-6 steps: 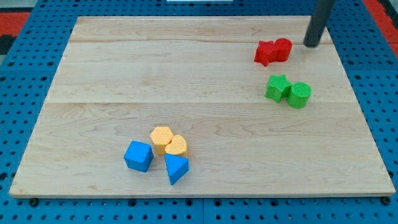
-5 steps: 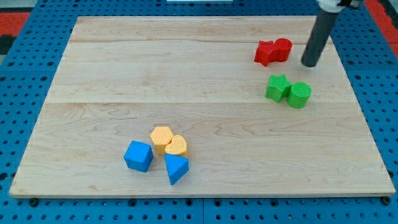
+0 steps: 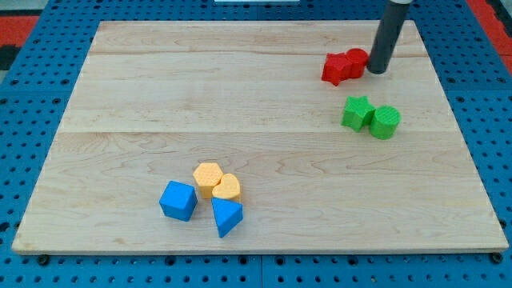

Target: Slide the green star to the left of the green circle

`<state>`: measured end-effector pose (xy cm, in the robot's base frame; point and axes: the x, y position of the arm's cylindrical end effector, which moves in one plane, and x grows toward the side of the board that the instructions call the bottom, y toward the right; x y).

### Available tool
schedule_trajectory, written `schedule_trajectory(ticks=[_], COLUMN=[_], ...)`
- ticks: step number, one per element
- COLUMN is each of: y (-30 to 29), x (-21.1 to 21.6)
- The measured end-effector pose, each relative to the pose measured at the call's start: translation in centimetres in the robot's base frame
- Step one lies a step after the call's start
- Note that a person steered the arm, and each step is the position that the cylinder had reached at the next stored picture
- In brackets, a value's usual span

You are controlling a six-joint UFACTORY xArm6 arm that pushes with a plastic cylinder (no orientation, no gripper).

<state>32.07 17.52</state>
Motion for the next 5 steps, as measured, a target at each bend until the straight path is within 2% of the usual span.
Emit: schedule_trajectory(ticks=[1, 2, 3, 5], y=[-3.4, -0.4, 0.0, -2.4], x=[0.5, 2.9, 7.7, 7.3])
